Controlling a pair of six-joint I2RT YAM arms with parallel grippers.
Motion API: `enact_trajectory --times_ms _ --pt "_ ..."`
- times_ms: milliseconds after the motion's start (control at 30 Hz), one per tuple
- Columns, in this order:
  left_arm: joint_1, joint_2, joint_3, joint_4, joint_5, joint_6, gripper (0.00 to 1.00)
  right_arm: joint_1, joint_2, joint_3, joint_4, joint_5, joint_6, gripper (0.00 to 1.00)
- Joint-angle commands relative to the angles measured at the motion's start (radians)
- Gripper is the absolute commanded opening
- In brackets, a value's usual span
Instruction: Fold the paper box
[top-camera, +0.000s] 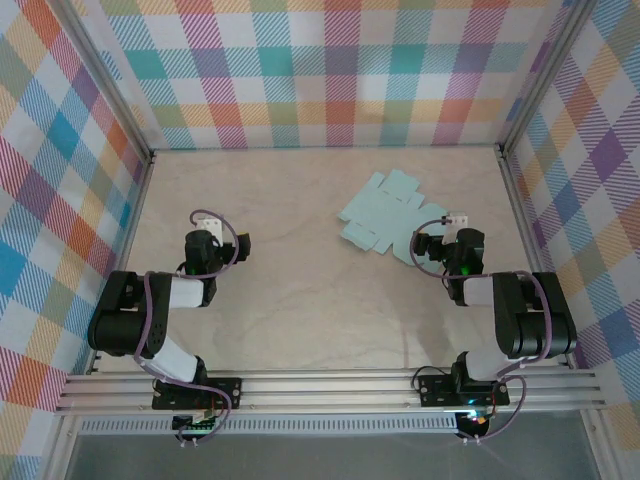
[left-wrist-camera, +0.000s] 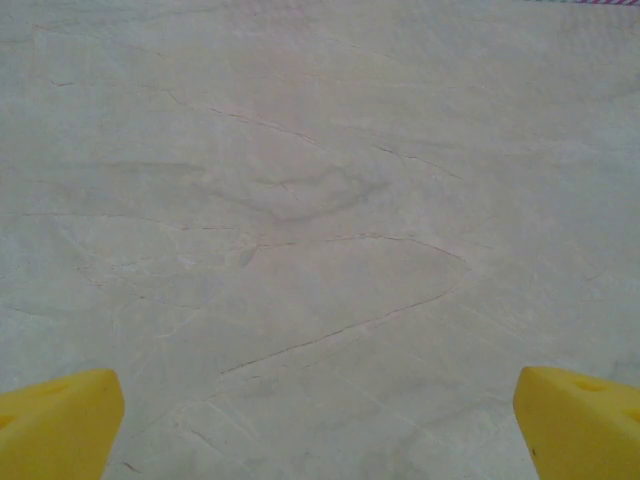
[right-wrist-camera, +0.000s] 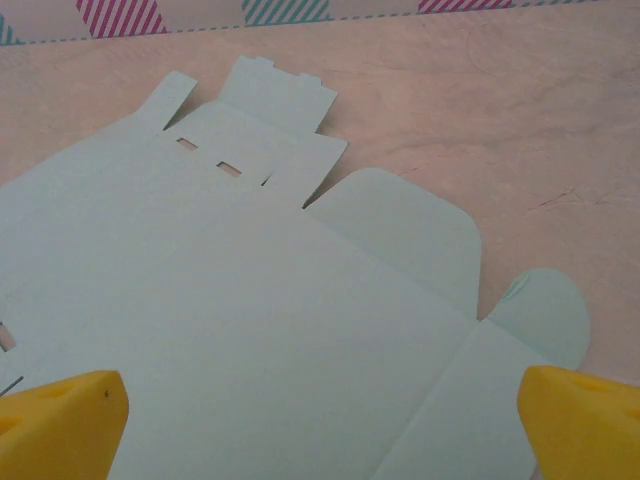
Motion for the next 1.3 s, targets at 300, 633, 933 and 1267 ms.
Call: enact_trajectory --times_ms 300,633,933,1267 --pt "0.011 0.002 -0.007 0.032 0.011 -0.001 1.0 -0.007 0.005 0.008 0.037 0.002 0.008 1.0" --pt "0.011 0.002 -0.007 0.032 0.011 -0.002 1.0 -0.007 0.005 0.008 0.037 0.002 0.008 1.0" --pt "-0.038 -0.216 0.045 -0.215 -0.06 0.028 1.0 -0.007 -0.136 0.042 -0.142 -0.002 0.009 1.0" --pt "-0.287 -0.34 0.237 -0.528 -0.101 -0.218 1.0 -0.005 -0.409 0.229 -0.78 -0.006 0.258 1.0"
